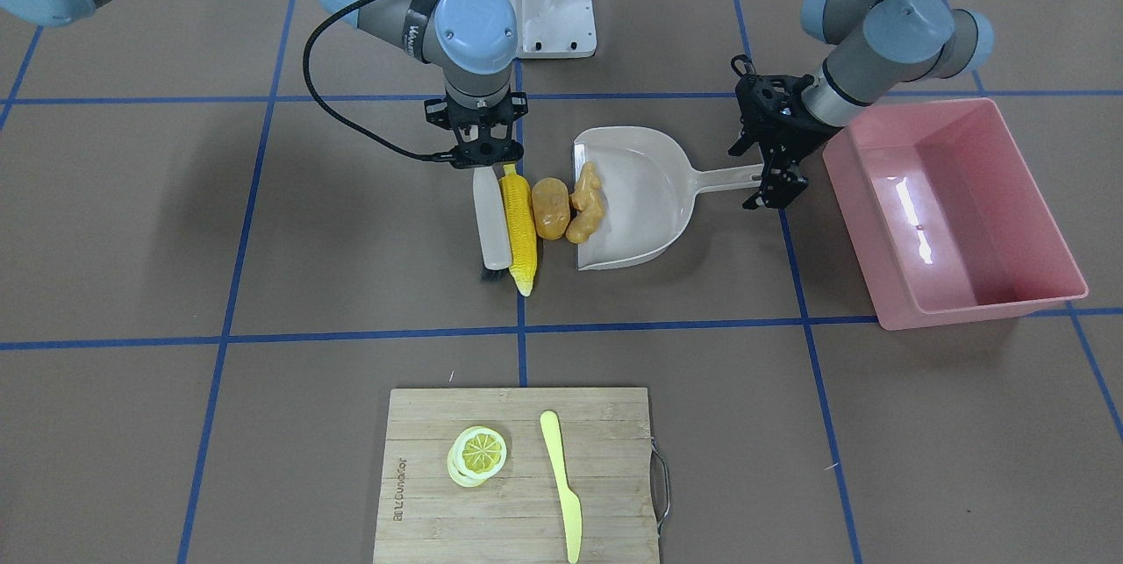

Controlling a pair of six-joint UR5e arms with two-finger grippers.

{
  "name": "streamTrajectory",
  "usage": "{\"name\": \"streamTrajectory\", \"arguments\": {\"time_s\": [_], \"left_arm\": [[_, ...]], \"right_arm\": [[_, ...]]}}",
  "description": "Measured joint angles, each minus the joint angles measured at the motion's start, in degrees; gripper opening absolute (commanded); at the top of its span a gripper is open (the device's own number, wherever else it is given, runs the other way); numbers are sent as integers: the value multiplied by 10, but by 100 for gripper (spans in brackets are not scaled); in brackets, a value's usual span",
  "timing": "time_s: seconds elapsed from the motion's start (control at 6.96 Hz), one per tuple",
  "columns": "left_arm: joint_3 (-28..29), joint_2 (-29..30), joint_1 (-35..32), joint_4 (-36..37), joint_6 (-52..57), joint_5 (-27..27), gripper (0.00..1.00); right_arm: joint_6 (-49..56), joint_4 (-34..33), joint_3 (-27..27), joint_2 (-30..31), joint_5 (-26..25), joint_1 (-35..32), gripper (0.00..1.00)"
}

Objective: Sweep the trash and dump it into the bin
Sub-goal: 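Sweep the ginger, potato and corn into the dustpan with the right gripper's brush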

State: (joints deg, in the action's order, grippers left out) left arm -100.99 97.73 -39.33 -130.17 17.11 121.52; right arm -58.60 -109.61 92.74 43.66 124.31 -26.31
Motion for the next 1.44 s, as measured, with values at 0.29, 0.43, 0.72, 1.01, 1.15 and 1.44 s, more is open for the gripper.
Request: {"name": "streamTrajectory", "arguments": {"time_s": [0.29,0.43,0.72,1.01,1.15,1.44], "left_arm": [[1,0,0,0,0,0,25],[1,0,0,0,2,-1,17],[0,0,-1,-1,3,-1,9],[0,0,-1,-1,4,-1,3],[0,0,0,-1,4,-1,1],[0,0,0,-2,2,-1,0]], "right_arm": [[-14,14,-19,-33,18,16,0],[-21,40,-41,-48,20,20,0],[-45,95,-71,-67,25,25,0],[-101,185,-91,-74,35,25,0],[-134,239,-98,-75,38,25,0],[-164,289,-101,-75,44,16,0]]}}
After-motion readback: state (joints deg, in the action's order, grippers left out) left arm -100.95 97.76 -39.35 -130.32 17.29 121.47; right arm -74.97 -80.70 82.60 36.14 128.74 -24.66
